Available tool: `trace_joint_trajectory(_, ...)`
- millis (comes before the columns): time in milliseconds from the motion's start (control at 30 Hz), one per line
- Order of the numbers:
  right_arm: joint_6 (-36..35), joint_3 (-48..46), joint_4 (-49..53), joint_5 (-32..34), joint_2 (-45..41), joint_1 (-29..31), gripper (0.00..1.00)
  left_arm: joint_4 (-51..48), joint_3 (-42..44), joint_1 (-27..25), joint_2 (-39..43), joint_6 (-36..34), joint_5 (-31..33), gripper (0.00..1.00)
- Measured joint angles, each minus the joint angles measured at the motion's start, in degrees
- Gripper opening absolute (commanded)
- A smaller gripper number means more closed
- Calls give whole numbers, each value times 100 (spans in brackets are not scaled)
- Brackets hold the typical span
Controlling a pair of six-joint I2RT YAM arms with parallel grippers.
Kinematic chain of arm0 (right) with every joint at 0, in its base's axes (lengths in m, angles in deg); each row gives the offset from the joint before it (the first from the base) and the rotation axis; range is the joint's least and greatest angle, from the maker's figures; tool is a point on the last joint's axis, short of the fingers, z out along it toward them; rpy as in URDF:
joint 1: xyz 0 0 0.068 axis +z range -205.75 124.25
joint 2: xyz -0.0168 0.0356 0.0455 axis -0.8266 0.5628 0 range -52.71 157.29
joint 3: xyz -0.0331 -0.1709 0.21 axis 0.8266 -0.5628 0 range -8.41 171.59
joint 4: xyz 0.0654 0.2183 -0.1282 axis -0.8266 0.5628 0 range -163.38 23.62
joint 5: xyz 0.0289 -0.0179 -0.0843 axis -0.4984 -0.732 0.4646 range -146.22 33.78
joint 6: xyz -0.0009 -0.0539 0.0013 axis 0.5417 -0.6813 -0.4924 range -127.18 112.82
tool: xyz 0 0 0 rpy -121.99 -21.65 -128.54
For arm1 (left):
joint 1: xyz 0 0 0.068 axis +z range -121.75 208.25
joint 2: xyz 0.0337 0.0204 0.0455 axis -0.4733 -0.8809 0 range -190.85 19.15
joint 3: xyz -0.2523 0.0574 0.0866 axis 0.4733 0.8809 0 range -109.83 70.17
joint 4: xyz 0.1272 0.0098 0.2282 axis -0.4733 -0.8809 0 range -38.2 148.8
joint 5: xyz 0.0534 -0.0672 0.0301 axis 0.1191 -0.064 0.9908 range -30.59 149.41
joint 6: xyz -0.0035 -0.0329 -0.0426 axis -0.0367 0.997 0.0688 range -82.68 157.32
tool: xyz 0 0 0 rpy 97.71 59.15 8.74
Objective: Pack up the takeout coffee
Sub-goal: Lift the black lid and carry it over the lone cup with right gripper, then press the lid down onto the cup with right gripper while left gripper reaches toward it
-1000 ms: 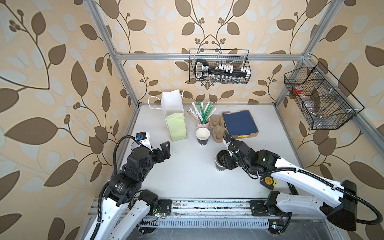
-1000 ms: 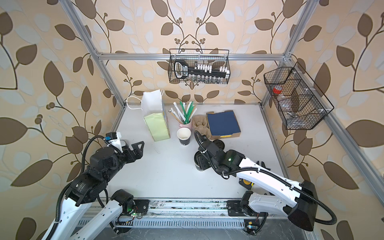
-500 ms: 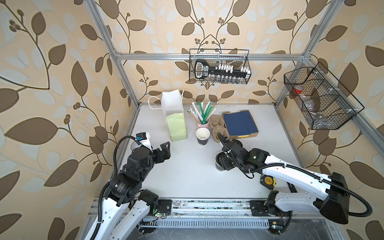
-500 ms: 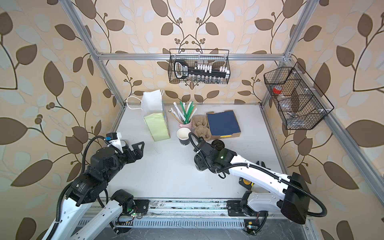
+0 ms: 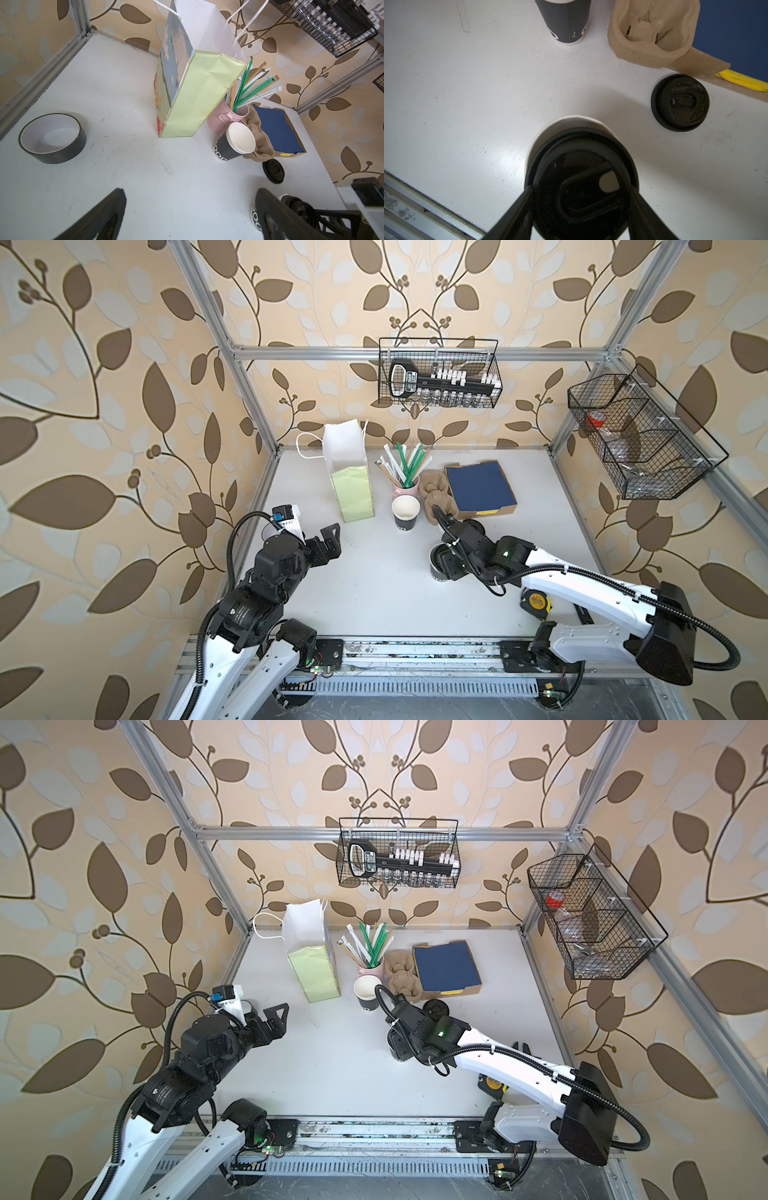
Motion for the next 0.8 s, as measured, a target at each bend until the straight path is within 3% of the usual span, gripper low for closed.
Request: trace_joint_trajectory(800, -50, 310, 66, 42, 404, 9, 63, 0, 0, 0, 0, 0, 0, 99)
